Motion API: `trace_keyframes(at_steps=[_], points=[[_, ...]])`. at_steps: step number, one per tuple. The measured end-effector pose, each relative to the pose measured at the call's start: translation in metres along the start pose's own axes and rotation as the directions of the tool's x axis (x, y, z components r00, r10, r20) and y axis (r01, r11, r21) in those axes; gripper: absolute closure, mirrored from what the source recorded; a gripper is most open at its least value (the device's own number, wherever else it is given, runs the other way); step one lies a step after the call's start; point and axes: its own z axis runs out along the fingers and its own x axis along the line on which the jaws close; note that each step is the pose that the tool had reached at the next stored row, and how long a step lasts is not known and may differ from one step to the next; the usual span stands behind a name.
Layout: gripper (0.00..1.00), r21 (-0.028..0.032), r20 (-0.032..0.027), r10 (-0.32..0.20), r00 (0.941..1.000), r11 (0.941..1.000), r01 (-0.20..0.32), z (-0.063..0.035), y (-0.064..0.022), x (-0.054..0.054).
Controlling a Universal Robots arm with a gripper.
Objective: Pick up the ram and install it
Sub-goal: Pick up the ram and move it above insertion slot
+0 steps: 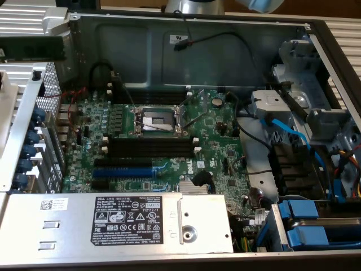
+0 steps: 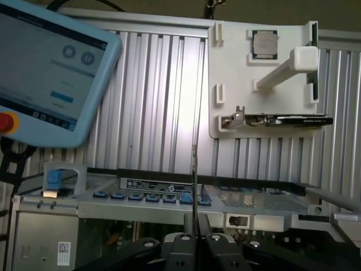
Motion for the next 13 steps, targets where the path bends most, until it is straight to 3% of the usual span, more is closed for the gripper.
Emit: trace_keyframes(at_steps=[3,9,13], points=[[0.88,0.0,-0.0001,0.0,1.0,1.0,0.0,-0.0007,-0.0101,-0.001],[0.88,0.0005,-0.0002,0.0,1.0,1.0,0.0,-0.0011,-0.0203,-0.01],[0.88,0.0004,-0.0003,0.0,1.0,1.0,0.0,-0.0015,-0.0322,-0.011]])
